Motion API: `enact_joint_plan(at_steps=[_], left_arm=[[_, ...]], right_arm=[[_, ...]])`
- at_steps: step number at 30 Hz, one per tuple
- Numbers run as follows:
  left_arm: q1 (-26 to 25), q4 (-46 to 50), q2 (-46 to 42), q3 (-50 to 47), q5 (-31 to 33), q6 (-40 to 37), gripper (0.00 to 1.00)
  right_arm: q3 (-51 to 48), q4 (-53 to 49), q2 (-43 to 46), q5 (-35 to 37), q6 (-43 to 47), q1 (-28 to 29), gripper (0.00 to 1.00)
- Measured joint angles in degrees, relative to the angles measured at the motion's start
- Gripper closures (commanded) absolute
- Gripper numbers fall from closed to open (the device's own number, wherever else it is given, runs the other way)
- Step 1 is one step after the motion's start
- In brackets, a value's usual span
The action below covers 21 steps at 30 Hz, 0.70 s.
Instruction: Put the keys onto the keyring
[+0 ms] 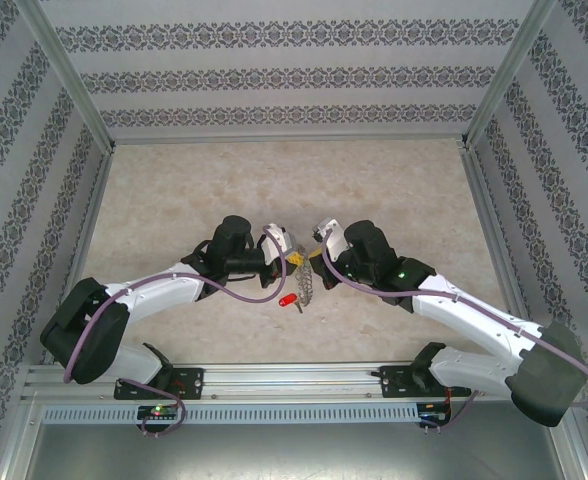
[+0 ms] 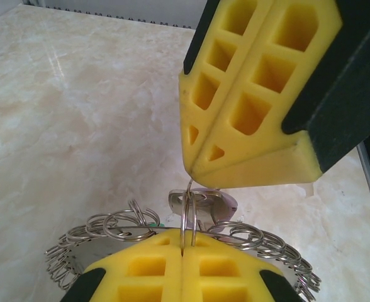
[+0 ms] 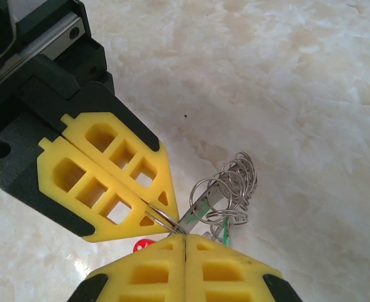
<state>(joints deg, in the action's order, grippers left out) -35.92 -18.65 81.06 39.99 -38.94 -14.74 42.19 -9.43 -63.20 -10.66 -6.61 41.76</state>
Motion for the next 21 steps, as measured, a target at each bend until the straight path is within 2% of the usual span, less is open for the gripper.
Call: enact_joint_plan(at_steps=[8, 21], left_arm=[[0.0, -0.2, 0.0, 0.0, -0.7, 0.2, 0.79], [0.0, 0.5, 0.1, 0.3, -1.3, -0.7, 0.72]], right_arm=[[0.4, 0.0, -0.4, -1.0, -0.3, 0.0, 1.00], [1.3, 0.0, -1.6, -2.1, 0.9, 0.2, 1.00]])
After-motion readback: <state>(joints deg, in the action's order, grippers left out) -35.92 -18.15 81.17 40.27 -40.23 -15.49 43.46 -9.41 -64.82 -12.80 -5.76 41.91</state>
